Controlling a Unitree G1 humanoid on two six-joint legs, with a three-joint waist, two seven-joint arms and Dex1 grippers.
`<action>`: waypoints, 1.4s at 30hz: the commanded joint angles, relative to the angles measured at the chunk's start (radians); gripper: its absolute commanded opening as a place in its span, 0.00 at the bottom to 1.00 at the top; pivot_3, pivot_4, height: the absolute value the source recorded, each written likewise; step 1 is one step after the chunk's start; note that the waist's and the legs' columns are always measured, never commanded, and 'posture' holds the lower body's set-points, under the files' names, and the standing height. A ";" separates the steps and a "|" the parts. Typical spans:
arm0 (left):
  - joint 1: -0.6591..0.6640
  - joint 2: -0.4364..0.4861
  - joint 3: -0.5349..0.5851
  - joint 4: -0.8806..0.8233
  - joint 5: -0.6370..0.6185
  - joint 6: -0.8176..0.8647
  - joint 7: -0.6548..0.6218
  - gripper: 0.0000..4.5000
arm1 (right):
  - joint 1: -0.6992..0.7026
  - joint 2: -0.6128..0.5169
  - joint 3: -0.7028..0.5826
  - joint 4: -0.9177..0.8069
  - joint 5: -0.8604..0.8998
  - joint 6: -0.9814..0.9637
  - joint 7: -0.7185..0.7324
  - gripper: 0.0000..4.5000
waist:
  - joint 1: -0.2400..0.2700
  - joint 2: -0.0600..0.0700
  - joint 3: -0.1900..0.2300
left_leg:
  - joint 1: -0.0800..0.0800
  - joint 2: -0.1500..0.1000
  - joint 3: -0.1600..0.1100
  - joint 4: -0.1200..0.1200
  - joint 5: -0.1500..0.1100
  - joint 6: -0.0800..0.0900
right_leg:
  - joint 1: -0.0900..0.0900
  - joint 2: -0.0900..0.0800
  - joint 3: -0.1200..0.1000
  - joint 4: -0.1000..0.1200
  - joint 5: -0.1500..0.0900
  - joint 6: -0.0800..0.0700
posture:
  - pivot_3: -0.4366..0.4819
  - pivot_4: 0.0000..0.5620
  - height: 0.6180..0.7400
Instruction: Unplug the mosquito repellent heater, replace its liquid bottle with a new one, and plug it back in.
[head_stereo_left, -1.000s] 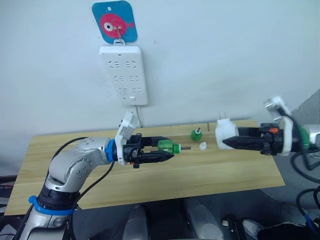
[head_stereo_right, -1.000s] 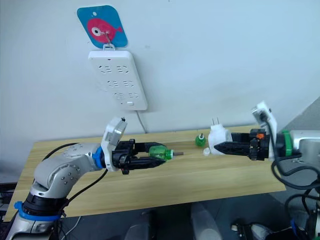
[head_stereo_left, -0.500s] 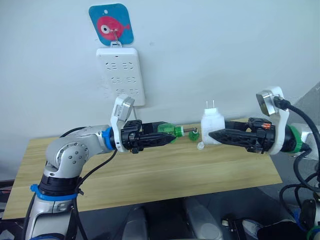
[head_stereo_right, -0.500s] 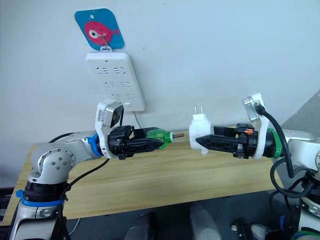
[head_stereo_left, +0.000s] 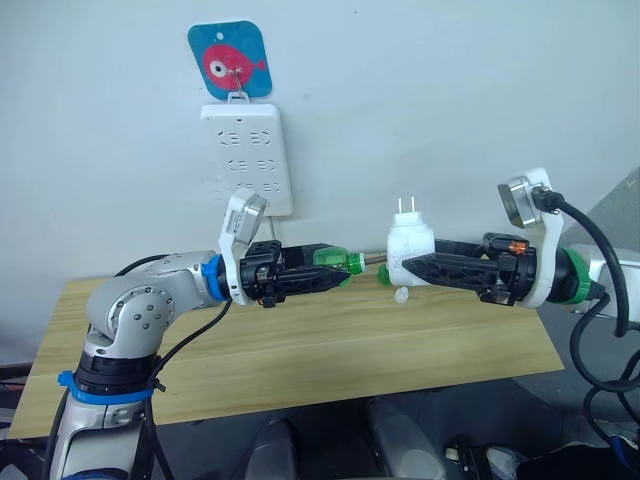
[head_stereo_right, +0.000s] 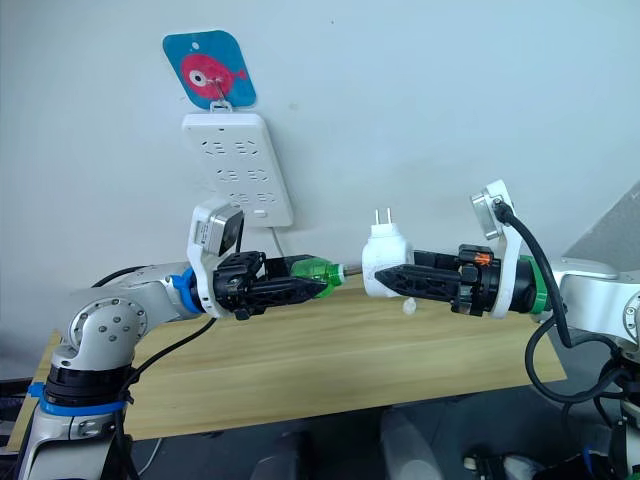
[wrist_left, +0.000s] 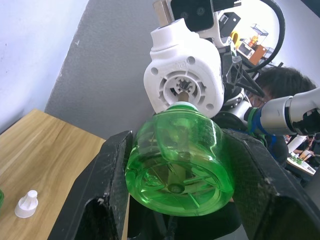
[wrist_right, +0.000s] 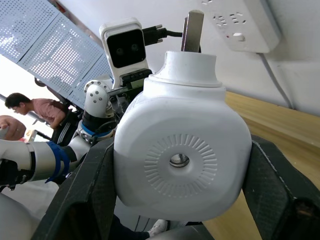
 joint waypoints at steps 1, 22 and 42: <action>-0.006 0.008 -0.005 -0.033 0.007 -0.021 -0.028 0.53 | -0.013 -0.031 0.007 -0.027 0.016 -0.034 0.014 0.67 | 0.000 0.000 -0.002 | 0.000 0.000 0.000 0.000 0.000 0.000 | 0.000 0.000 0.000 0.000 0.000 0.000 | 0.27 0.21 1.00; 0.005 -0.007 -0.041 -0.051 0.060 -0.043 -0.052 0.53 | -0.074 -0.063 0.108 -0.004 -0.052 -0.021 0.111 0.67 | 0.002 0.001 -0.007 | 0.000 0.000 0.000 0.000 0.000 0.000 | 0.000 0.000 0.000 0.001 0.000 0.000 | 0.28 0.23 1.00; 0.014 -0.033 -0.045 -0.039 0.109 -0.076 -0.029 0.53 | -0.068 -0.048 0.121 0.006 -0.048 -0.027 0.107 0.67 | 0.003 0.001 -0.007 | 0.001 0.000 0.000 0.001 0.000 0.000 | 0.000 0.000 0.000 0.002 0.001 -0.001 | 0.28 0.24 1.00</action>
